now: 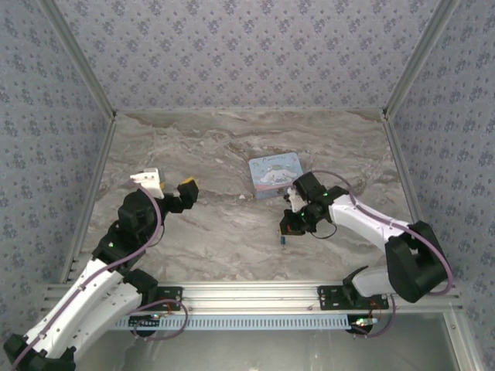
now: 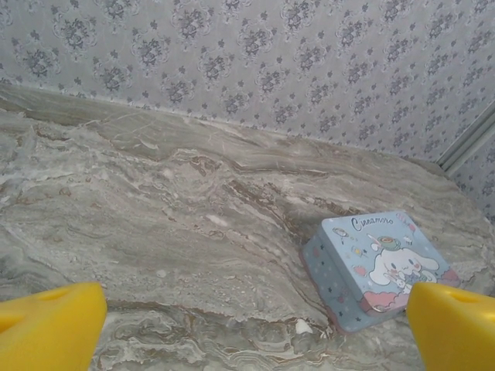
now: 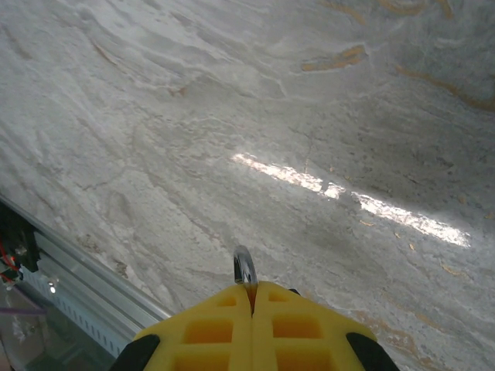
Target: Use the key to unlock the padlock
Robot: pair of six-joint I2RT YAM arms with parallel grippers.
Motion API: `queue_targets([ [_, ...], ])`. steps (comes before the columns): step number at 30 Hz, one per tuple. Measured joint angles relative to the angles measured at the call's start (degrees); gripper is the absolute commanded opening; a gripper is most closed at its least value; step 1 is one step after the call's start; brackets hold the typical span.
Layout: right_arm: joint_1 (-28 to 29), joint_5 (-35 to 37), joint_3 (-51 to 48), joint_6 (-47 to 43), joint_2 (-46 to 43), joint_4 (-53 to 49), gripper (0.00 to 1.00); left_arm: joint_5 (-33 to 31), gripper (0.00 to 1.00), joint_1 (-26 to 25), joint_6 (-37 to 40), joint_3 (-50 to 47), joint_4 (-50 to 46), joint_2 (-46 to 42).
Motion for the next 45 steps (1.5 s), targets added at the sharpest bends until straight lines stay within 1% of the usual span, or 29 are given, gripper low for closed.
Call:
queue_targets([
  [5, 0.96, 0.15, 1.40, 1.14, 5.03, 0.57, 0.00, -0.02, 0.99, 0.00, 0.92, 0.00, -0.09, -0.11],
  [11, 1.51, 0.04, 1.86, 2.36, 8.33, 3.58, 0.00, -0.02, 0.99, 0.00, 1.09, 0.00, -0.31, -0.11],
  [14, 1.53, -0.13, 2.12, 2.86, 10.34, 4.98, 0.02, -0.02, 1.00, 0.00, 1.09, 0.00, -0.35, -0.11],
  [19, 1.53, -0.55, 2.14, 3.69, 12.59, 7.21, 0.11, -0.02, 0.99, 0.00, 1.62, 0.00, -0.44, 0.28],
  [23, 1.51, -0.52, 2.14, 4.07, 12.74, 8.46, 0.24, -0.02, 0.99, 0.00, 2.36, 0.33, -0.74, 1.25],
  [27, 1.51, -0.22, 2.16, 4.31, 12.17, 8.81, 0.33, 0.00, 0.99, 0.04, 2.69, 1.09, -1.27, 2.78],
  [31, 1.16, 1.46, 2.16, 4.24, 8.55, 8.50, 0.37, -0.04, 0.99, 0.04, 3.26, 2.73, -1.53, 4.57],
  [35, -0.04, 4.37, 2.27, 3.17, 2.43, 7.23, 0.40, -1.14, 0.99, 0.28, 3.89, 5.14, -1.62, 6.69],
  [37, -1.11, 5.95, 2.58, 2.47, -0.83, 6.23, 0.42, -1.95, 0.99, 0.50, 4.13, 5.77, -1.57, 7.17],
  [41, -3.96, 9.53, 3.56, 0.33, -7.39, 5.11, 0.50, -3.28, 0.99, 1.84, 4.50, 5.88, -1.66, 7.52],
  [45, -7.96, 12.11, 2.93, -1.25, -14.56, 6.23, 0.56, -4.20, 0.99, 3.89, 4.52, 5.88, -2.08, 7.52],
])
